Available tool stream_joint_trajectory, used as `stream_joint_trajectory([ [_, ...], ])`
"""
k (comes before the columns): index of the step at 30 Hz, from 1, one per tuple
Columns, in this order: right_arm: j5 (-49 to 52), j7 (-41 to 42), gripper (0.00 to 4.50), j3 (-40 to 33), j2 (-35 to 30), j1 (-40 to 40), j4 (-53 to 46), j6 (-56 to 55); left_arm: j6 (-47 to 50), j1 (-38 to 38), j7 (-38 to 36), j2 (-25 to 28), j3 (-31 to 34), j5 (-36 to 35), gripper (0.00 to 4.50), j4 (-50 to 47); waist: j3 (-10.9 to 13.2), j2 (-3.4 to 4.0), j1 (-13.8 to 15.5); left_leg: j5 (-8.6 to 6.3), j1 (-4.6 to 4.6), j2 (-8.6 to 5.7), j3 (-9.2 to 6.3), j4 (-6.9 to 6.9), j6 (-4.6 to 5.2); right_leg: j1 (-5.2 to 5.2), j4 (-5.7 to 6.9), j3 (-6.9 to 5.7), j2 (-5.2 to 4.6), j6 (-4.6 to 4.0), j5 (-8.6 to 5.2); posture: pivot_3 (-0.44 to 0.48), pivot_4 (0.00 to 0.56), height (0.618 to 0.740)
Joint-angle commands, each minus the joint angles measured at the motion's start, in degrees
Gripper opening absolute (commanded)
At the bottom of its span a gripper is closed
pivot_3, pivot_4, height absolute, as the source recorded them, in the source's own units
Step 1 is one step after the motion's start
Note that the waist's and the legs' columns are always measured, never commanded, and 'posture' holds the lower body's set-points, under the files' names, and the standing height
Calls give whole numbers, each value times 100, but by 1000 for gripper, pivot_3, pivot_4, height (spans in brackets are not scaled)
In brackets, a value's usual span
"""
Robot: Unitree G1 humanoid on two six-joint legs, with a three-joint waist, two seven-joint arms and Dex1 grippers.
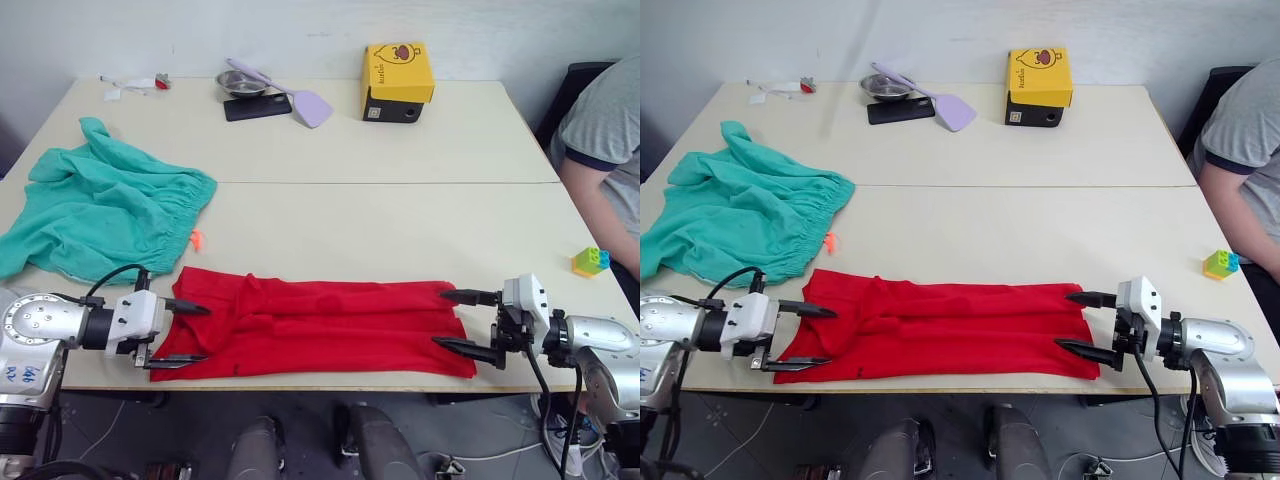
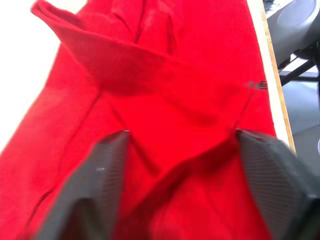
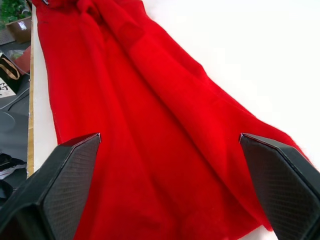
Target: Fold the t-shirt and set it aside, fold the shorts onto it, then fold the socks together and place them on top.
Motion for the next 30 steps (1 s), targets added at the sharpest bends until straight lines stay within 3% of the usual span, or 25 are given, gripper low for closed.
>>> stream_joint_trajectory([
  [1,156,126,4500,-214,-189,-100,-127,67,495,30,167,75,337,-555,4480,-623,0,0,6,0,0,0,-1,0,0,1,-1,0,0,0,0,0,150,740],
  [6,118,192,4500,-177,-181,-338,96,29,2660,-375,1073,125,352,-1158,4480,-836,0,0,8,1,1,0,-3,2,1,2,2,-1,3,1,0,0,150,740],
  [11,114,268,4500,-100,-123,-506,225,21,4905,-886,1724,195,-136,-1504,4480,-966,1,1,7,1,0,-1,-2,0,0,1,0,0,4,3,0,0,150,740],
  [16,97,279,4500,-18,-83,-658,266,62,5838,-1785,2405,-489,-500,-1635,4480,-888,1,0,23,4,-1,-3,-2,8,-4,3,3,0,5,6,1,0,150,740],
  [23,115,132,4500,-14,-84,-602,-34,201,5682,-1942,2250,-582,-1037,-1313,4480,-988,1,0,-23,20,1,-2,2,4,-38,1,4,6,10,7,2,0,150,740],
  [26,136,23,4500,-63,-107,-510,-247,305,5173,-1770,1855,-452,-1235,-1135,3903,-1099,1,1,-10,22,2,-1,1,5,-42,0,5,5,11,7,2,0,150,740],
  [30,147,-44,4500,-106,-124,-451,-375,376,4639,-1592,1464,-554,-1214,-1179,2691,-1234,1,1,11,22,2,-3,0,8,-40,2,4,5,7,6,2,0,150,740],
])
